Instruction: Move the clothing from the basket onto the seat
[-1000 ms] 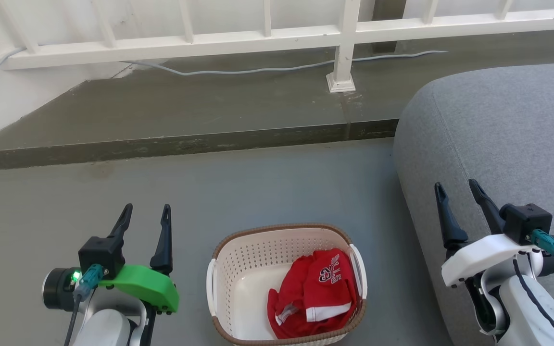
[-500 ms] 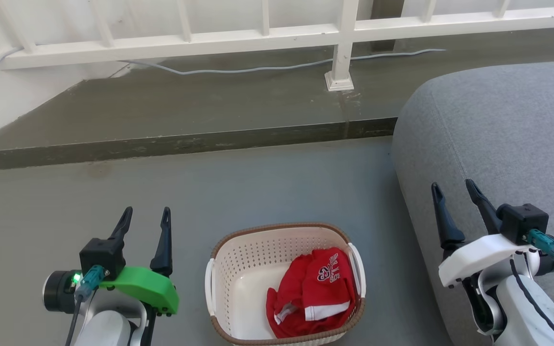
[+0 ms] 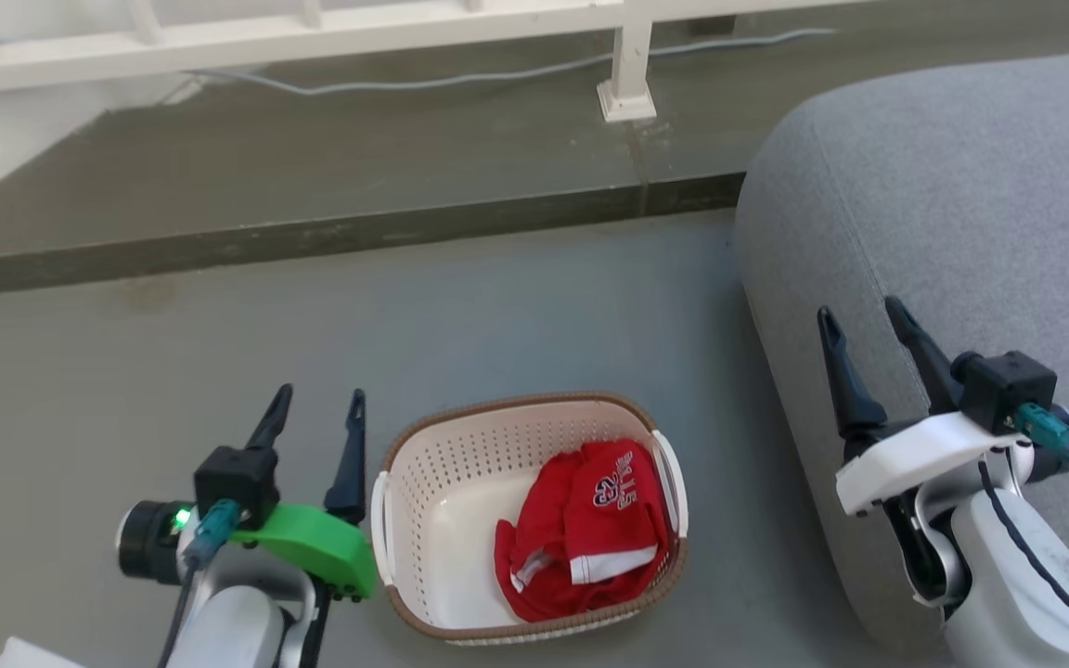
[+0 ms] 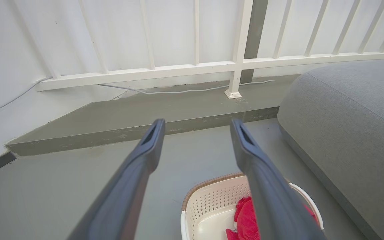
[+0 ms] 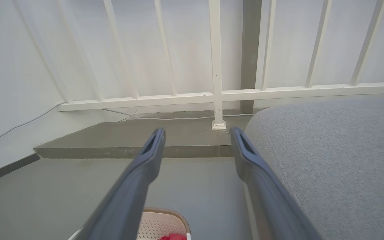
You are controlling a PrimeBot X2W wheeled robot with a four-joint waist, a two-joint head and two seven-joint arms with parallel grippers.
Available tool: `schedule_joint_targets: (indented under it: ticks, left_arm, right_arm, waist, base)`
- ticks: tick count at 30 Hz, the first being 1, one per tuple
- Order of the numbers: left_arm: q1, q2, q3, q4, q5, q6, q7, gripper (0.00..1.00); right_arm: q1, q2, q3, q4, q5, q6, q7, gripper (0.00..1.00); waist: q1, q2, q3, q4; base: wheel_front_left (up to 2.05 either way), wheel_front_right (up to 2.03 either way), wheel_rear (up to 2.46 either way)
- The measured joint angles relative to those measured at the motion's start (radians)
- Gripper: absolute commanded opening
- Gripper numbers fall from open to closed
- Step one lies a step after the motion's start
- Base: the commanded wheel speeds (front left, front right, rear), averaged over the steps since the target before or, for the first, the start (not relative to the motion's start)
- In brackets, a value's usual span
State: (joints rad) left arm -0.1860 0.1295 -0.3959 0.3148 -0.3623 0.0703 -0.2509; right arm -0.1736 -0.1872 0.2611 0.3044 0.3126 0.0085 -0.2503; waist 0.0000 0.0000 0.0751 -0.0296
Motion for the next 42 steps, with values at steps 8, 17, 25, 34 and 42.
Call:
schedule_joint_targets:
  ticks: [8, 17, 25, 34, 42]
  left_arm:
    - [-0.044, -0.025, -0.071, 0.023, 0.026, -0.028, 0.029, 1.00]
    - [-0.134, -0.051, -0.171, 0.084, 0.082, -0.078, 0.067, 1.00]
    - [-0.219, -0.060, -0.217, 0.147, 0.096, -0.105, 0.085, 1.00]
    - [-0.298, -0.071, -0.218, 0.236, 0.095, -0.123, 0.102, 1.00]
    - [-0.348, -0.073, -0.219, 0.326, 0.091, -0.142, 0.137, 1.00]
  right_arm:
    - [-0.054, 0.011, 0.000, -0.042, -0.006, 0.003, 0.000, 1.00]
    - [-0.132, 0.035, 0.007, -0.089, -0.014, 0.017, 0.000, 1.00]
    - [-0.193, 0.069, 0.008, -0.129, -0.015, 0.026, -0.001, 1.00]
    - [-0.248, 0.096, 0.008, -0.154, -0.014, 0.035, -0.002, 1.00]
    - [-0.287, 0.120, 0.011, -0.169, -0.013, 0.044, -0.002, 1.00]
  waist:
    - [0.0000, 0.0000, 0.081, -0.029]
    - [0.0000, 0.0000, 0.208, -0.077]
    - [0.0000, 0.0000, 0.316, -0.126]
    - [0.0000, 0.0000, 0.434, -0.187]
    - [0.0001, 0.0000, 0.512, -0.237]
  base:
    - [0.00, 0.00, 0.00]
    - [0.00, 0.00, 0.00]
    - [0.00, 0.00, 0.00]
    - [0.00, 0.00, 0.00]
    - [0.00, 0.00, 0.00]
